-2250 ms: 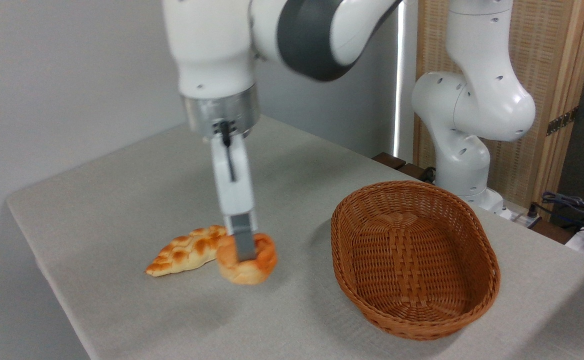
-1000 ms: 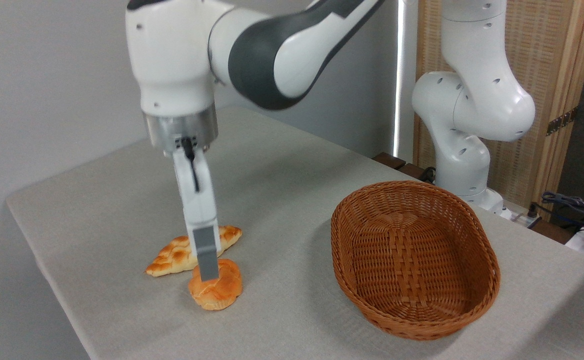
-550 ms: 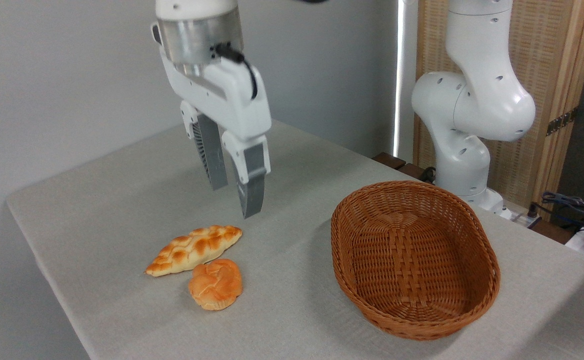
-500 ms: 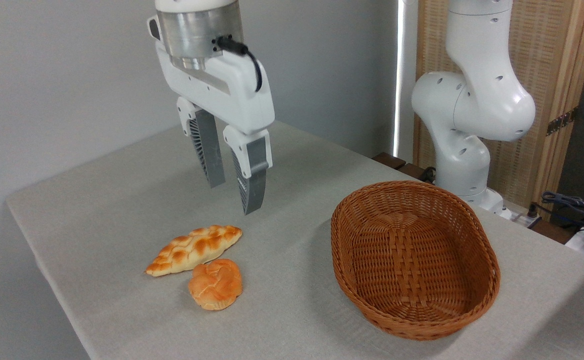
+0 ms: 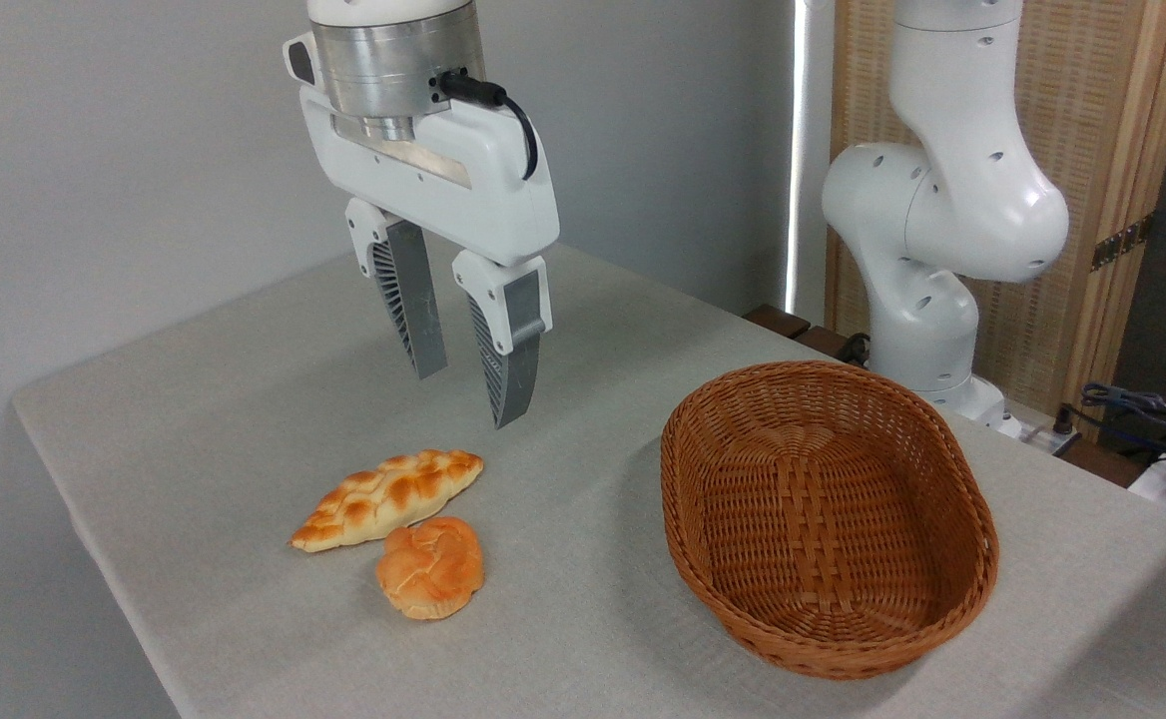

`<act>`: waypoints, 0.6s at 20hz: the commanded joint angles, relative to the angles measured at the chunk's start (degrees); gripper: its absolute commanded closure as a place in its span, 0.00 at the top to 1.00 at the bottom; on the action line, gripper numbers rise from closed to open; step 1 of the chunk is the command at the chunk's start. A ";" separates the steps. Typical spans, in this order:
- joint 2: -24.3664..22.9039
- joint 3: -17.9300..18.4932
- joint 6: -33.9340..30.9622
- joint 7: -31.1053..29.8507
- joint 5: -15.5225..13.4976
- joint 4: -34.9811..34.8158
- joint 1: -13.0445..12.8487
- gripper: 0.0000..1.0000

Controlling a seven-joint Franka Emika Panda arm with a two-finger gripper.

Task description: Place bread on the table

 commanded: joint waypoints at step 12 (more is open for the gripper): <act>-1.31 2.97 -1.25 1.70 -0.14 -1.25 -2.61 1.00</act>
